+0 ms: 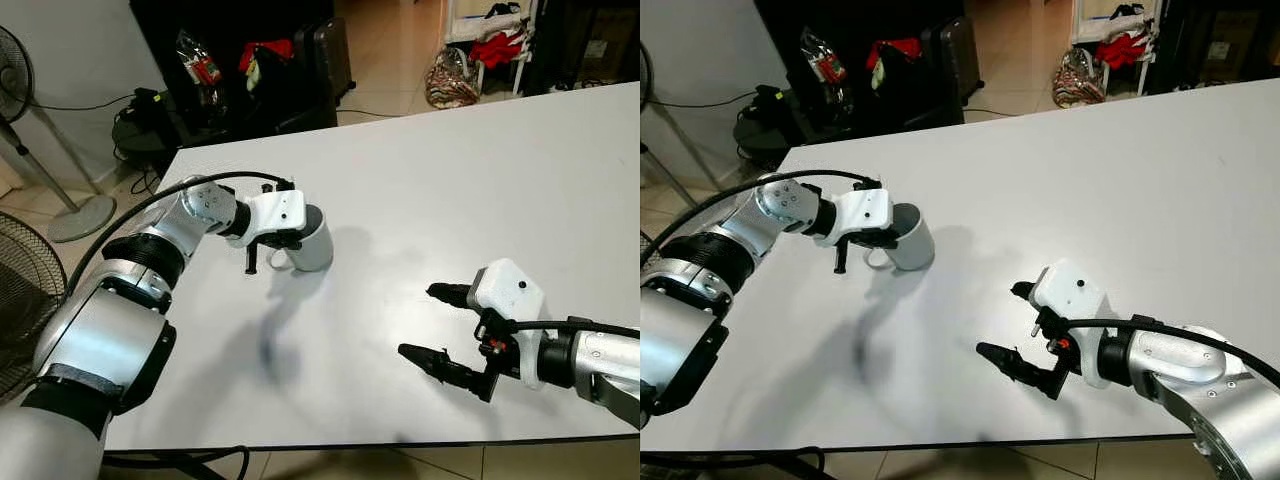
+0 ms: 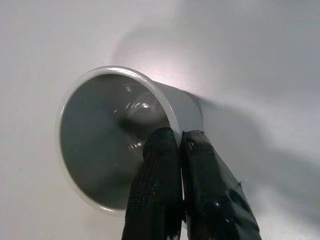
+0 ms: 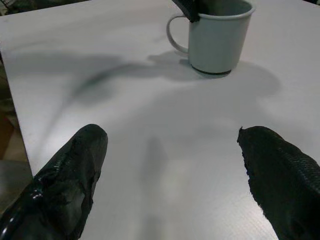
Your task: Setting the table
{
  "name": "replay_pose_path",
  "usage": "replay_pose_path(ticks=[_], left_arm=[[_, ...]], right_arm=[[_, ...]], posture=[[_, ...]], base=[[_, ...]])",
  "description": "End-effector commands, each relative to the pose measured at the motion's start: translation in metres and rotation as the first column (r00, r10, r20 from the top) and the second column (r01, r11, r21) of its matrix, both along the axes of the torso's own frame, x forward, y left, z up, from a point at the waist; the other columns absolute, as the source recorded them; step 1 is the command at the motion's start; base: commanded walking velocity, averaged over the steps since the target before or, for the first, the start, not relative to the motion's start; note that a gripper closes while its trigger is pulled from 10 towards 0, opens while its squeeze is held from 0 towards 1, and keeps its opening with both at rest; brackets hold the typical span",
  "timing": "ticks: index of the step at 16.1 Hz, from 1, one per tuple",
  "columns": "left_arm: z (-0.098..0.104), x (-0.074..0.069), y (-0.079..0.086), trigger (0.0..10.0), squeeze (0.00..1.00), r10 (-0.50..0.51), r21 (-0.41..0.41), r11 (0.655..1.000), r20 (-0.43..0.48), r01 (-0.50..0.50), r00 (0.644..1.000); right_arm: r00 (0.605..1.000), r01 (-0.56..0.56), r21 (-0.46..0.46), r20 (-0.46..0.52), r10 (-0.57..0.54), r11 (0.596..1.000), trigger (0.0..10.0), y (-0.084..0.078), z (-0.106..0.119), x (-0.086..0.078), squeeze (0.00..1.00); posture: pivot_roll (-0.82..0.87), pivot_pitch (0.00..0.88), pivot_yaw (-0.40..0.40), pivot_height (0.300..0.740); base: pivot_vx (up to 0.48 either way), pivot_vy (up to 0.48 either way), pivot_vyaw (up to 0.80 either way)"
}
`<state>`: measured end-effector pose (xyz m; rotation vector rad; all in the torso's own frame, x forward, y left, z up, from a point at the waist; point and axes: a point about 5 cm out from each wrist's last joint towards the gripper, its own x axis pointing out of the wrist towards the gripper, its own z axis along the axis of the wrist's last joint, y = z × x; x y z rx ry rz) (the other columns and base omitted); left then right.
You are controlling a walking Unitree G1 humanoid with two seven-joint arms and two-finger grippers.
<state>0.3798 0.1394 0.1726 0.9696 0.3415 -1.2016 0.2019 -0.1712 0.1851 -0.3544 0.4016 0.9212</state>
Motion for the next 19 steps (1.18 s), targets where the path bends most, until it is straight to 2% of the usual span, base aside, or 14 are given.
replay_pose_path(ticks=[1, 2, 3, 4, 5, 8, 11, 12, 13, 14, 15, 16, 18, 19], left_arm=[[0.009, 0.003, 0.004, 10.0, 0.25, 0.015, 0.004, 1.0, 0.024, -0.015, 1.0], [0.008, 0.003, 0.005, 10.0, 0.4, 0.015, 0.005, 1.0, 0.023, -0.015, 1.0], [0.008, 0.003, 0.006, 10.0, 0.64, 0.014, 0.008, 1.0, 0.019, -0.014, 1.0], [0.009, 0.003, 0.006, 10.0, 0.8, 0.014, 0.008, 1.0, 0.019, -0.014, 1.0], [0.009, 0.003, 0.006, 10.0, 0.88, 0.013, 0.008, 1.0, 0.02, -0.013, 1.0], [0.013, 0.004, 0.006, 10.0, 0.91, 0.017, -0.016, 1.0, 0.029, -0.016, 0.999], [0.037, 0.009, 0.007, 10.0, 0.69, 0.041, -0.161, 0.986, 0.061, -0.03, 0.997], [0.041, 0.009, 0.009, 10.0, 0.66, 0.049, -0.191, 0.981, 0.058, -0.038, 0.997], [0.05, 0.011, 0.014, 10.0, 0.53, 0.072, -0.268, 0.962, 0.061, -0.054, 0.996], [0.061, 0.012, 0.022, 10.0, 0.0, 0.124, -0.376, 0.922, 0.054, -0.095, 0.991], [0.066, 0.013, 0.027, 10.0, 0.0, 0.149, -0.42, 0.9, 0.052, -0.114, 0.987], [0.076, 0.01, 0.047, 10.0, 0.0, 0.209, -0.559, 0.812, 0.009, -0.168, 0.978], [0.074, 0.0, 0.059, 10.0, 0.0, 0.196, -0.614, 0.778, 0.035, -0.133, 0.98], [0.064, -0.016, 0.066, 10.0, 0.0, 0.205, -0.649, 0.752, 0.063, -0.116, 0.977]], right_arm=[[1.0, -0.011, 0.001, 0.002, 0.011, 1.0, 10.0, 0.001, 0.002, -0.003, 0.0], [1.0, -0.01, 0.003, 0.001, 0.01, 1.0, 10.0, 0.001, 0.002, -0.002, 0.0], [1.0, -0.01, 0.003, 0.0, 0.01, 1.0, 10.0, 0.002, 0.001, -0.002, 0.0], [1.0, -0.01, 0.007, -0.001, 0.01, 1.0, 10.0, 0.002, 0.001, -0.002, 0.0], [1.0, -0.01, 0.01, -0.001, 0.01, 1.0, 10.0, 0.002, 0.001, -0.002, 0.0], [1.0, -0.006, 0.026, 0.004, 0.006, 1.0, 10.0, 0.002, 0.001, 0.001, 0.0], [1.0, -0.005, 0.047, 0.006, 0.005, 0.999, 10.0, 0.003, 0.0, 0.003, 0.0], [1.0, -0.006, 0.049, 0.009, 0.006, 0.999, 10.0, 0.003, 0.0, 0.004, 0.0], [1.0, -0.008, 0.059, 0.018, 0.007, 0.998, 10.0, 0.004, 0.002, 0.006, 0.0], [0.999, -0.014, 0.093, 0.03, 0.011, 0.996, 10.0, 0.006, 0.004, 0.007, 0.0], [0.999, -0.015, 0.118, 0.034, 0.011, 0.993, 10.0, 0.008, 0.006, 0.007, 0.0], [0.999, -0.015, 0.202, 0.04, 0.007, 0.979, 10.0, 0.015, 0.007, 0.006, 0.0], [0.998, 0.006, 0.244, 0.056, -0.021, 0.97, 10.0, 0.019, 0.006, 0.006, 0.0], [0.994, 0.036, 0.266, 0.086, -0.061, 0.963, 10.0, 0.026, 0.003, 0.009, 0.0]], posture=[[-0.24, 0.0, 0.245, 0.74], [-0.24, 0.0, 0.244, 0.74], [-0.24, 0.0, 0.244, 0.74], [-0.24, 0.0, 0.244, 0.74], [-0.24, 0.0, 0.243, 0.74], [-0.23, 0.0, 0.243, 0.74], [-0.22, 0.0, 0.236, 0.74], [-0.22, 0.0, 0.235, 0.74], [-0.21, 0.0, 0.232, 0.74], [-0.21, 0.0, 0.23, 0.74], [-0.21, 0.0, 0.228, 0.74], [-0.19, 0.0, 0.214, 0.74], [-0.19, 0.0, 0.209, 0.74], [-0.2, 0.0, 0.208, 0.74]], base=[[0.0, 0.0, 0.0], [0.0, 0.0, 0.0], [0.0, 0.0, 0.0], [0.0, 0.0, 0.0], [0.0, 0.0, 0.0], [0.0, 0.0, 0.0], [0.0, 0.0, 0.0], [0.0, 0.0, 0.0], [0.0, 0.0, 0.0], [0.0, 0.0, 0.0], [0.0, 0.0, 0.0], [0.0, 0.0, 0.0], [0.0, 0.0, 0.0], [0.0, 0.0, 0.0]])
